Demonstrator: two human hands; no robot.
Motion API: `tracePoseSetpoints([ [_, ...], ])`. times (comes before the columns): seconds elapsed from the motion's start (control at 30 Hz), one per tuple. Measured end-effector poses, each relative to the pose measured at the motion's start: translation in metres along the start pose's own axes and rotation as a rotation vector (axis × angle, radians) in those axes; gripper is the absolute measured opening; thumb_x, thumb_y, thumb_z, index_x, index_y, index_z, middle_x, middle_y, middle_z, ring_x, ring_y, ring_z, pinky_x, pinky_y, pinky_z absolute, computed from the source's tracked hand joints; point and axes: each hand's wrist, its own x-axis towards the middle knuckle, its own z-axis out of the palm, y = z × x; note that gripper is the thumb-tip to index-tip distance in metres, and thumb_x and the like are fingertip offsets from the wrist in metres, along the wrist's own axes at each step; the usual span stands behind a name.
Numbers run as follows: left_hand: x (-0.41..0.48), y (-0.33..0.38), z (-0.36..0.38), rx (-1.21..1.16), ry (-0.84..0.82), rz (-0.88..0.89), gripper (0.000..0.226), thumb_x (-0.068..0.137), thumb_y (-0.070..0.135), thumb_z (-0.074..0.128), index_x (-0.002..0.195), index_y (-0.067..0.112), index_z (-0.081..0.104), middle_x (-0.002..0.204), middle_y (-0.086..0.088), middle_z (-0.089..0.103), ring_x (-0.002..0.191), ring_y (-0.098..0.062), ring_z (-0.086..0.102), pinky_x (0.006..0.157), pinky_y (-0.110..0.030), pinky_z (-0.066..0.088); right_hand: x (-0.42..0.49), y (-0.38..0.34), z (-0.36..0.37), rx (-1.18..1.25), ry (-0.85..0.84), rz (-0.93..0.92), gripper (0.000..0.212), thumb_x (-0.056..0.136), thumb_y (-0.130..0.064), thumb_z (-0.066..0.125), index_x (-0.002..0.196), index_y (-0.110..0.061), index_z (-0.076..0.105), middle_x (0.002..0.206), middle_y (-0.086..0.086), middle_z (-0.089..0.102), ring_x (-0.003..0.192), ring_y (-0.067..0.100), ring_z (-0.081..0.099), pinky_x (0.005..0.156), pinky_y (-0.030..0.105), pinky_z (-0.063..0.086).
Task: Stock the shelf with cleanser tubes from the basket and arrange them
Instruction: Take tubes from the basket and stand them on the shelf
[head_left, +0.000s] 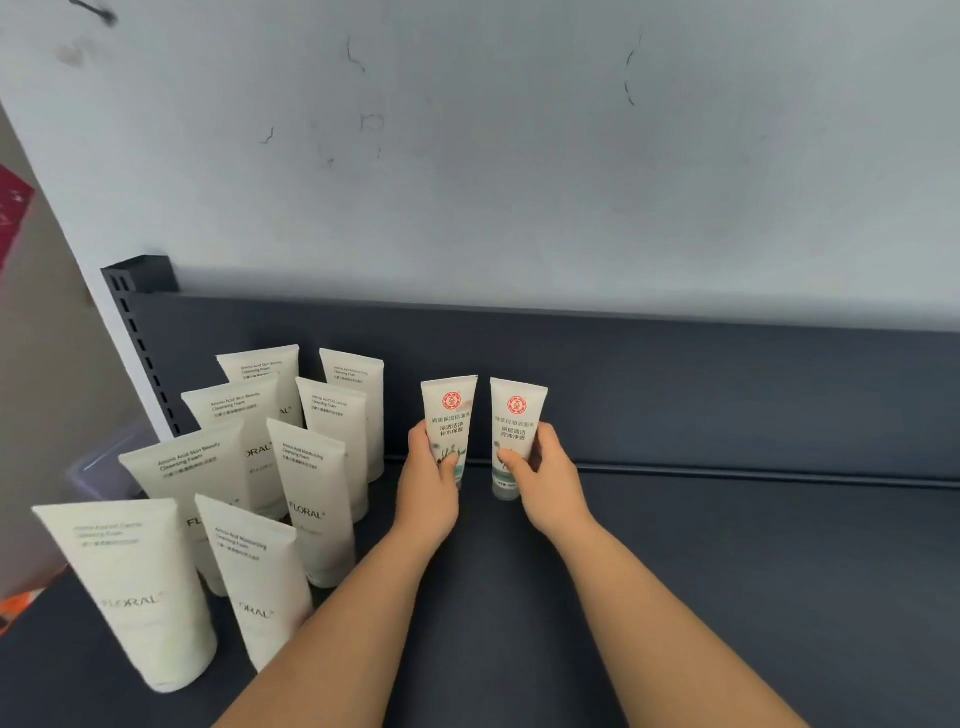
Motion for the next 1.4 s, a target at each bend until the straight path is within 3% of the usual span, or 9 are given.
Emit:
tracePoseSetpoints([
  [0.17,-0.006,0.002,0.0,0.037,-0.025,-0.063,0.051,0.096,0.006,0.05,0.143,0.014,0.03,0.14,-0.005,0.049,0.124,-0.02,0.049,0.089,-0.025,0.039,-0.009,0.004,-0.004,-0.11,-0.092,0.096,0.049,0.091,-0.021,0.064,0.135,-0.021,0.042,0.131,-0.004,0.059,0.116,0.013,0.056,0.092,0.025,0.045],
  [0.27,-0.016,0.003,-0.004,0.077,-0.051,-0.137,0.072,0.094,0.005,0.054,0.153,0.012,0.013,0.152,-0.007,0.035,0.139,-0.023,0.035,0.109,-0.032,0.032,-0.024,0.006,-0.013,-0.185,-0.133,0.119,0.064,0.09,-0.027,0.066,0.145,-0.017,0.034,0.14,0.0,0.052,0.127,0.017,0.05,0.1,0.028,0.04],
  [0.37,-0.033,0.007,-0.008,0.166,-0.082,-0.205,0.079,0.096,0.009,0.053,0.154,0.015,-0.001,0.16,-0.009,0.017,0.146,-0.025,0.02,0.117,-0.038,0.022,-0.039,0.003,-0.024,-0.359,-0.189,0.1,0.07,0.093,-0.038,0.059,0.15,-0.013,0.026,0.152,0.005,0.038,0.138,0.022,0.039,0.11,0.032,0.034],
  [0.53,-0.074,0.019,-0.018,0.376,-0.173,-0.161,0.069,0.099,0.017,0.043,0.154,0.007,0.003,0.162,-0.011,0.007,0.15,-0.026,0.002,0.121,-0.038,0.011,-0.074,-0.003,-0.042,-0.631,-0.341,-0.036,0.064,0.1,-0.043,0.042,0.151,-0.009,0.022,0.156,0.009,0.029,0.142,0.023,0.031,0.114,0.031,0.025],
  [0.7,-0.126,0.024,-0.035,0.805,-0.333,-0.083,0.066,0.1,0.026,0.034,0.154,0.004,0.002,0.162,-0.014,0.0,0.149,-0.029,0.0,0.121,-0.041,0.009,-0.107,-0.005,-0.059,-0.793,-0.465,-0.166,0.062,0.102,-0.033,0.032,0.154,-0.007,0.011,0.162,0.009,0.012,0.149,0.022,0.013,0.121,0.036,0.012],
  [0.83,-0.169,0.023,-0.054,0.992,-0.376,-0.064,0.066,0.1,0.029,0.031,0.153,0.004,0.001,0.162,-0.013,0.0,0.149,-0.028,0.0,0.121,-0.042,0.011,-0.13,-0.008,-0.068,-0.92,-0.558,-0.261,0.063,0.1,-0.028,0.028,0.155,-0.007,0.006,0.163,0.01,0.004,0.15,0.024,0.004,0.122,0.04,0.006],
  [1.27,-0.283,0.021,-0.165,1.032,-0.195,-0.138,0.067,0.099,0.028,0.033,0.154,0.008,0.001,0.162,-0.01,-0.001,0.15,-0.023,-0.001,0.122,-0.038,0.007,-0.222,-0.052,-0.007,-0.93,-0.727,-0.513,0.062,0.101,-0.027,0.028,0.155,-0.009,0.003,0.163,0.008,0.001,0.15,0.022,0.0,0.122,0.037,0.008],
  [1.4,-0.32,0.011,-0.219,1.046,-0.153,-0.183,0.069,0.098,0.03,0.035,0.155,0.01,0.001,0.163,-0.008,-0.002,0.15,-0.021,-0.001,0.12,-0.036,0.005,-0.259,-0.072,0.035,-0.928,-0.69,-0.62,0.059,0.101,-0.026,0.033,0.153,-0.006,0.013,0.157,0.012,0.02,0.141,0.027,0.025,0.113,0.037,0.023],
])
